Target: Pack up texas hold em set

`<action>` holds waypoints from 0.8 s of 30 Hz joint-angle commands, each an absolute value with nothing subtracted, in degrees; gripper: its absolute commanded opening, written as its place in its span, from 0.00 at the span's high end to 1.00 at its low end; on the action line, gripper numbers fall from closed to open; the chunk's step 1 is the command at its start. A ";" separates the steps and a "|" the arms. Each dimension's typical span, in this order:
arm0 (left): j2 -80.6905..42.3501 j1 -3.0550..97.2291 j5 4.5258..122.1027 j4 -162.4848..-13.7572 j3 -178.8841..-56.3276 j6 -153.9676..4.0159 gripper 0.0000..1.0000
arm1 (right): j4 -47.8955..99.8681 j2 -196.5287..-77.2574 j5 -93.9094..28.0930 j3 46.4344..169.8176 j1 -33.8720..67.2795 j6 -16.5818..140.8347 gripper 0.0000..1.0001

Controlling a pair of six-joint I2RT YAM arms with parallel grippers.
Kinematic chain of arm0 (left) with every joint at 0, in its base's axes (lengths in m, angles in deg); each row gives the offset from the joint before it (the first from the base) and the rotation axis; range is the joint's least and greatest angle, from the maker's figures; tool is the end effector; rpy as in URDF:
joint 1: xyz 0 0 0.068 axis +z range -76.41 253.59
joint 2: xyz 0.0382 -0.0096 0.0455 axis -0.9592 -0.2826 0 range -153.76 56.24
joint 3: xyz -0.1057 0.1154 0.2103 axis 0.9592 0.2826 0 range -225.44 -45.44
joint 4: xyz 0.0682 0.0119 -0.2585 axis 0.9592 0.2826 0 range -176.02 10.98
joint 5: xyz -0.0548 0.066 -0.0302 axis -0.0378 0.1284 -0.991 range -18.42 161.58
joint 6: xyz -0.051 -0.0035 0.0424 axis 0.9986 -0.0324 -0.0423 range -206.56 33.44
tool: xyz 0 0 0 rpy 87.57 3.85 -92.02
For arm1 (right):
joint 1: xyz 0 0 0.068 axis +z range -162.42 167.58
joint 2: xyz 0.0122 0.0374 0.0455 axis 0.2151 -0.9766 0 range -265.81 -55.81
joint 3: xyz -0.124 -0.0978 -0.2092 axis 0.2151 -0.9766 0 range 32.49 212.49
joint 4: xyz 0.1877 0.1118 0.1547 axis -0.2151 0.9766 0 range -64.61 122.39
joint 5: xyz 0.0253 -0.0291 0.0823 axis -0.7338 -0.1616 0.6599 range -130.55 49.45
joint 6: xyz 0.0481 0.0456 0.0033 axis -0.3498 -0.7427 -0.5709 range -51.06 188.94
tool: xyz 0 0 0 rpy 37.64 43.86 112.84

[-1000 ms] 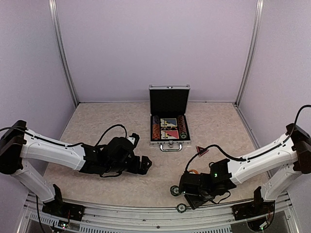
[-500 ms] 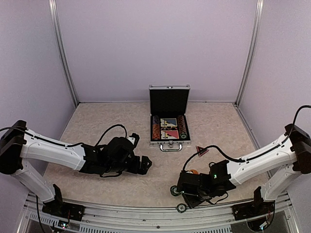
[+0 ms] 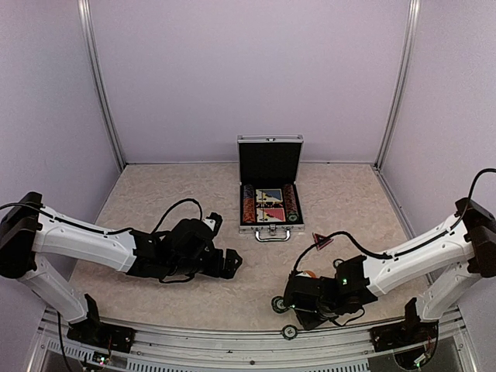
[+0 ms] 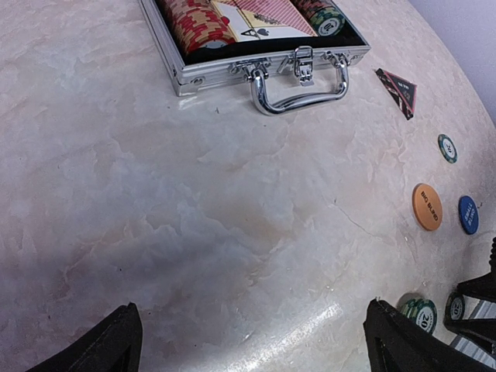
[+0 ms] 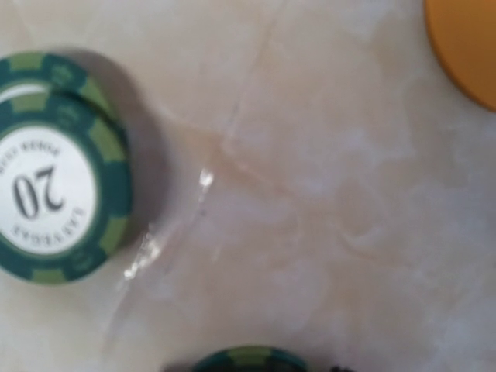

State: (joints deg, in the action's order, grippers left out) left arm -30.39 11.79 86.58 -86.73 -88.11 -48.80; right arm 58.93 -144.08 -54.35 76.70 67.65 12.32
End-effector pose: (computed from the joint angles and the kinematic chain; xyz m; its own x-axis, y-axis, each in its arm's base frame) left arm 0.1627 -0.2745 0.1490 -0.7226 0.0961 -0.6846 0.4042 0.8620 -0.3057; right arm 0.0575 0.2556 0.1122 -0.8841 -0.3473 -0.3127 -0.3808 0.9233 0.0512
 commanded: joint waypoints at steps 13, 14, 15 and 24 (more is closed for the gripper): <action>-30.16 11.76 86.79 -87.69 -88.33 -48.50 0.01 | 68.71 -146.35 -58.30 87.11 67.64 14.84 0.59; -30.23 11.72 86.83 -87.69 -88.33 -48.58 0.01 | 68.79 -146.64 -58.49 87.86 67.68 15.26 0.59; -30.17 11.75 86.91 -87.69 -88.25 -48.60 0.01 | 68.81 -146.99 -58.79 88.82 67.65 15.69 0.59; -30.35 11.72 86.65 -87.91 -88.02 -48.41 0.01 | 66.00 -151.85 -59.18 93.51 65.42 21.42 0.58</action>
